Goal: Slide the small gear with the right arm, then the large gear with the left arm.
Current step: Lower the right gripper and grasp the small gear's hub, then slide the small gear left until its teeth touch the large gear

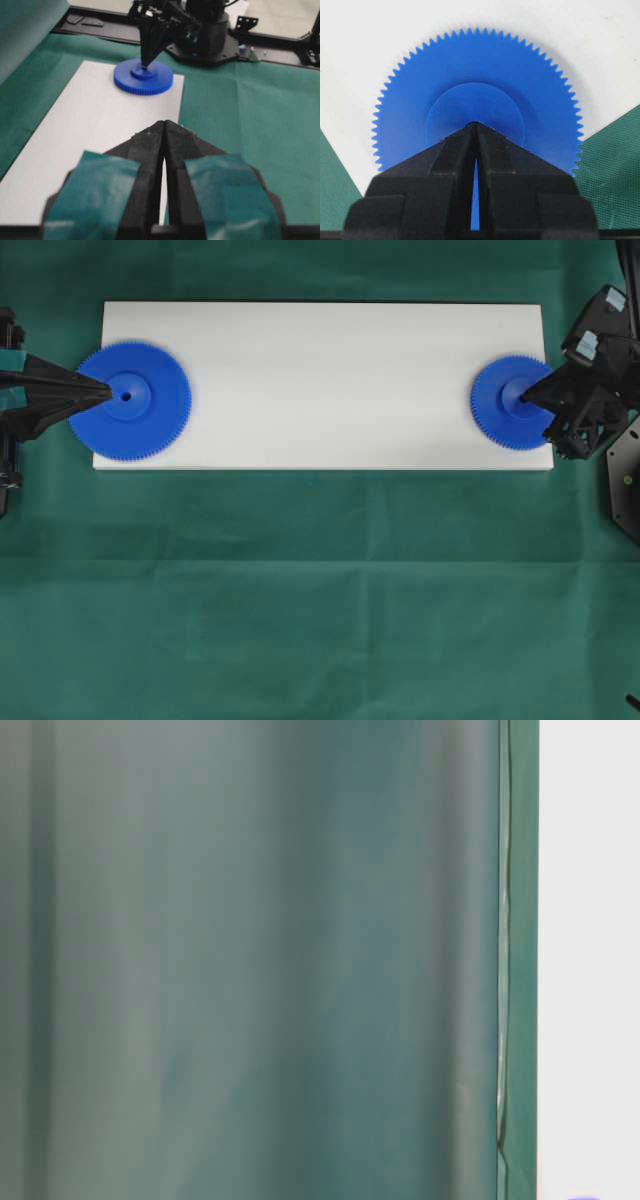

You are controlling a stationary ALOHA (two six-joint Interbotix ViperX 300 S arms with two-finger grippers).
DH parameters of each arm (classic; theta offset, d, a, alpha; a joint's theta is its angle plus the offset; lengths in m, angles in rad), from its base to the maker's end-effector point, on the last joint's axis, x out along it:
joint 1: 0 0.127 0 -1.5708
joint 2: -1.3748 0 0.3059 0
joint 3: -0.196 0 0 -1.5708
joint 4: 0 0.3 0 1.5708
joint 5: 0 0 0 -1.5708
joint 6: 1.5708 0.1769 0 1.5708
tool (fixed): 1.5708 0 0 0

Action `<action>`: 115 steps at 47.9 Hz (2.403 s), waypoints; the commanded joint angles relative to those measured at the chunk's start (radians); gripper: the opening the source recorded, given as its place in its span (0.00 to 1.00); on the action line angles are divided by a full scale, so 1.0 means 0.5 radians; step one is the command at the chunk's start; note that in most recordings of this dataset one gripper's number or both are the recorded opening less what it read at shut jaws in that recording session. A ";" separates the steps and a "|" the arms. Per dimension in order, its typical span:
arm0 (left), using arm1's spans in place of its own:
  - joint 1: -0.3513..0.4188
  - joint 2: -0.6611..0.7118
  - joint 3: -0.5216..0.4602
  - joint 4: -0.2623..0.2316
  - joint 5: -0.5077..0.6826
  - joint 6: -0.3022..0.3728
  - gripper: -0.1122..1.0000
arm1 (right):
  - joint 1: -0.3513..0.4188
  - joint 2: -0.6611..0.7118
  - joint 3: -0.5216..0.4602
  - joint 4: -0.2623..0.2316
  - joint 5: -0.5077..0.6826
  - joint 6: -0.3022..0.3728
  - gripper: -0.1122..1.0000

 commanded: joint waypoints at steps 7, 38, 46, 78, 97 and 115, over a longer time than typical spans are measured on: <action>0.009 0.012 -0.021 -0.003 -0.012 -0.003 0.10 | 0.009 0.110 -0.021 0.006 -0.077 0.006 0.55; 0.009 0.012 -0.018 -0.003 -0.012 -0.006 0.10 | 0.018 0.172 -0.025 0.006 -0.067 0.006 0.55; 0.009 0.015 -0.018 0.000 -0.012 -0.003 0.10 | 0.067 0.193 -0.037 0.003 -0.101 0.006 0.55; 0.009 0.003 -0.012 -0.003 -0.012 -0.003 0.10 | 0.439 1.439 -1.111 -0.187 -0.399 -0.015 0.55; 0.009 -0.003 0.000 -0.003 -0.012 -0.003 0.10 | 0.589 1.936 -1.875 -0.420 -0.337 -0.018 0.55; 0.009 -0.015 0.009 -0.003 -0.012 -0.006 0.10 | 0.638 2.114 -2.221 -0.518 -0.341 -0.015 0.55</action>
